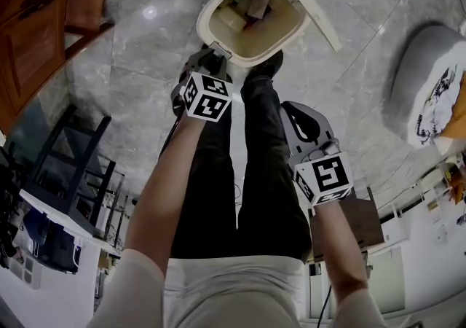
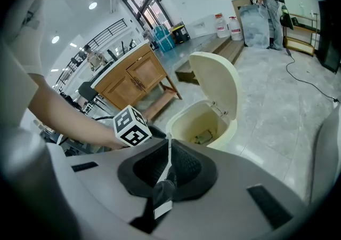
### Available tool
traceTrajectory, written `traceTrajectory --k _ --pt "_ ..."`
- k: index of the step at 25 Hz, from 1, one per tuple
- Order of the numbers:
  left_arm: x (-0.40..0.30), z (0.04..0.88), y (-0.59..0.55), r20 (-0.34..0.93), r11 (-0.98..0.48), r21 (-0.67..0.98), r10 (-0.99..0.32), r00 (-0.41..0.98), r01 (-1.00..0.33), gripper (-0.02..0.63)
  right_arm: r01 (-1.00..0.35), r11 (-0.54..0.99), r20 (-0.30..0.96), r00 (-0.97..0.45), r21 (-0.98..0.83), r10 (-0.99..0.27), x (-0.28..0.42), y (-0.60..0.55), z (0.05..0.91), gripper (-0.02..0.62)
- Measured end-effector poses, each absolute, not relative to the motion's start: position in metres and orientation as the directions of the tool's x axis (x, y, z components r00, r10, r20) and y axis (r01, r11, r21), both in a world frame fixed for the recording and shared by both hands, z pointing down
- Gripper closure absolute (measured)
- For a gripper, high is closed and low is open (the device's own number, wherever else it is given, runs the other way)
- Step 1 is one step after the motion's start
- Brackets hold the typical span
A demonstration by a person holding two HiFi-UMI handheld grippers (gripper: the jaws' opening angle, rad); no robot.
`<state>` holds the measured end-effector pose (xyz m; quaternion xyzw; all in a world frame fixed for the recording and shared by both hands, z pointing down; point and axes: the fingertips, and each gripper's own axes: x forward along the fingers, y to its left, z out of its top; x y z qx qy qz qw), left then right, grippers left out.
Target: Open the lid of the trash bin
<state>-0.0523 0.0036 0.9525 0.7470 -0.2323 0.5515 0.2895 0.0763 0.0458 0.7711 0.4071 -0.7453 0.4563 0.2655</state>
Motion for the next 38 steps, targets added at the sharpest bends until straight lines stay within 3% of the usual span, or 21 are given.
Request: traceTrajectory --k 38 --pt "-0.040 0.768 -0.021 0.914 -0.777 0.150 -0.126 0.385 -0.611 0.555 -0.912 0.264 0.757 -0.408 -0.313 -0.510 0.109 0.005 0.666 0.558"
